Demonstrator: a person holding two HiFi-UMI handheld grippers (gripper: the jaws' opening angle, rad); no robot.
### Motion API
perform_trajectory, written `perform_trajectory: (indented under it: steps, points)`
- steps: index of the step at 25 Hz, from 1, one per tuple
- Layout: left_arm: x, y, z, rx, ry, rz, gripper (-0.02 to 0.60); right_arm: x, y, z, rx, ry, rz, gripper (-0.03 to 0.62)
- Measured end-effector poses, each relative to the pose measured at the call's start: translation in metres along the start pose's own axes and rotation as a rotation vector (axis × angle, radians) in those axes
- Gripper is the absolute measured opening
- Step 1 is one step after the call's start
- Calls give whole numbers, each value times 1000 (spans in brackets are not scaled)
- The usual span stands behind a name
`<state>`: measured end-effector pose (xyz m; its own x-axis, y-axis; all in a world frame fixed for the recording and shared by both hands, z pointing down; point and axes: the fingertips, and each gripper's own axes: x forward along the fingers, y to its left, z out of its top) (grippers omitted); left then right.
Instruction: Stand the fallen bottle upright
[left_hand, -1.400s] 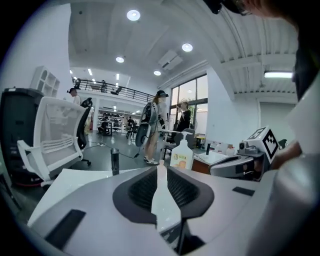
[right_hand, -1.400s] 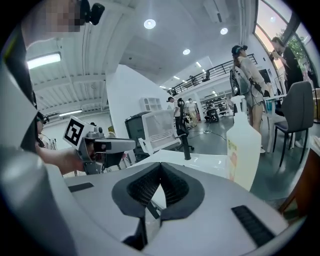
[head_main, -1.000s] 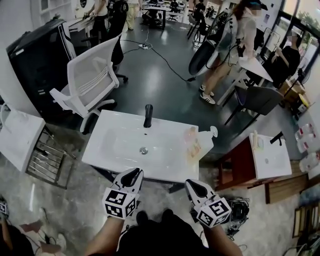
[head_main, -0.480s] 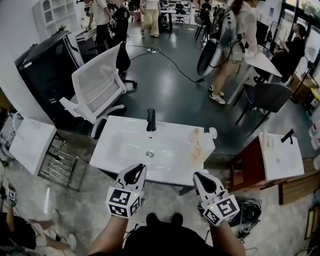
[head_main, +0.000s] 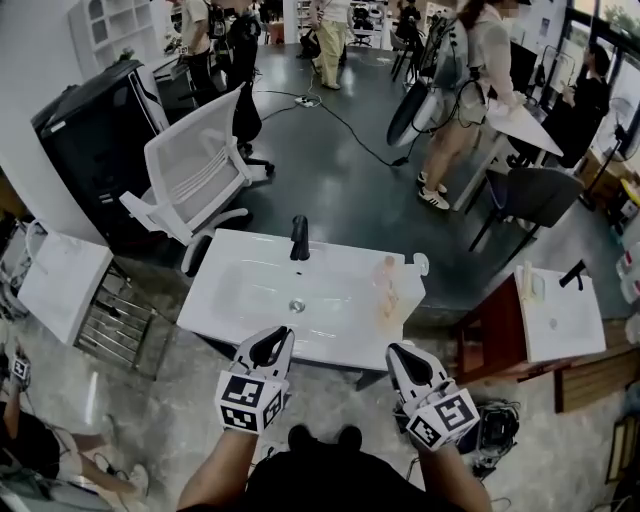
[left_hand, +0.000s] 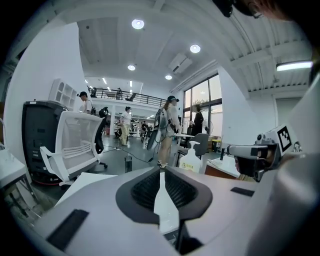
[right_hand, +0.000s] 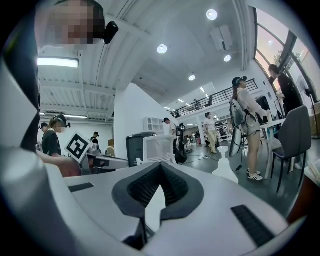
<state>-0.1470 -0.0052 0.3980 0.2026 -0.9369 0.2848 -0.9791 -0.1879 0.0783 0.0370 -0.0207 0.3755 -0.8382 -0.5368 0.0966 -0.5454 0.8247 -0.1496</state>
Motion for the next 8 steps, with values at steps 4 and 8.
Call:
perform_trajectory:
  steps: [4, 8]
  points:
    - [-7, 0, -4, -1, 7, -5, 43, 2, 5, -3, -1, 8, -5, 11]
    - [-18, 9, -11, 10, 15, 5, 43, 11, 23, -10, -6, 24, 23, 11]
